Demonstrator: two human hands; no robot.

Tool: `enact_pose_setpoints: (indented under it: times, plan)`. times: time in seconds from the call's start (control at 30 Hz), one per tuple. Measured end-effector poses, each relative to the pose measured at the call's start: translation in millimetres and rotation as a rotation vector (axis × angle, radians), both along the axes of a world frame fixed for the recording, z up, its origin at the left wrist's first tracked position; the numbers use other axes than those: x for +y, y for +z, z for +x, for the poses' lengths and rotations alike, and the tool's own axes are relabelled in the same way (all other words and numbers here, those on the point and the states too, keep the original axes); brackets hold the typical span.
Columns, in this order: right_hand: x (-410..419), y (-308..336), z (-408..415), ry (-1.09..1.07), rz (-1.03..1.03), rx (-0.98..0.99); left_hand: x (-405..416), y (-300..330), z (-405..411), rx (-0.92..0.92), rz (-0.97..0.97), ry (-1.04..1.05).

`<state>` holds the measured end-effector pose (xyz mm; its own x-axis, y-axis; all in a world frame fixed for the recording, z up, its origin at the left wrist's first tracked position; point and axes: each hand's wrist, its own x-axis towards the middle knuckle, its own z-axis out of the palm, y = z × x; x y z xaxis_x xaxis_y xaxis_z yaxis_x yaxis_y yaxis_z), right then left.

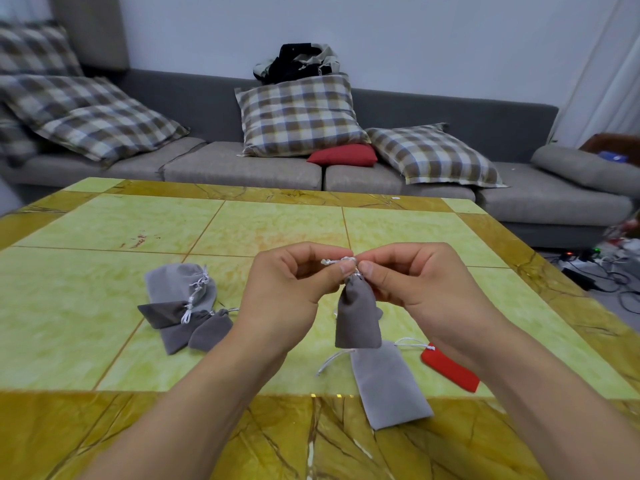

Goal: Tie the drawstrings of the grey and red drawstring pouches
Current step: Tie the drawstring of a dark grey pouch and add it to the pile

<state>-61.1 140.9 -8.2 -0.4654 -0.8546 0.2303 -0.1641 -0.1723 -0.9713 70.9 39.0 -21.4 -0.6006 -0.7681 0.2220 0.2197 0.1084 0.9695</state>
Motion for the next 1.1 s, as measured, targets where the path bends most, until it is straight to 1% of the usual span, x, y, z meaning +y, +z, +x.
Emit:
enact_pose_setpoints:
  times: [0.13, 0.3, 0.53, 0.63, 0.7, 0.8, 0.93, 1.1]
  plan:
    - [2, 5, 7, 0.056, 0.013, -0.030, 0, 1, 1, 0.020, 0.000, 0.061]
    - [1, 3, 14, 0.017, 0.011, -0.084, 1, 0, 0, 0.016, -0.030, 0.093]
    - [1, -1, 17, -0.145, 0.019, 0.092, 4, -2, -2, 0.010, -0.021, 0.103]
    - [0, 0, 20, -0.272, -0.007, 0.186, 5, -2, -3, 0.014, -0.004, 0.080]
    - [0, 2, 21, -0.271, -0.010, 0.209, 7, -2, -3, 0.027, 0.000, 0.079]
    - [1, 5, 20, -0.212, -0.011, 0.137, 7, -1, -2, 0.053, 0.015, 0.097]
    - [2, 6, 19, -0.193, 0.005, 0.071, 5, -1, -1, 0.056, 0.142, 0.035]
    - [1, 5, 18, -0.182, 0.001, -0.014, 5, 0, -1, 0.053, 0.223, 0.002]
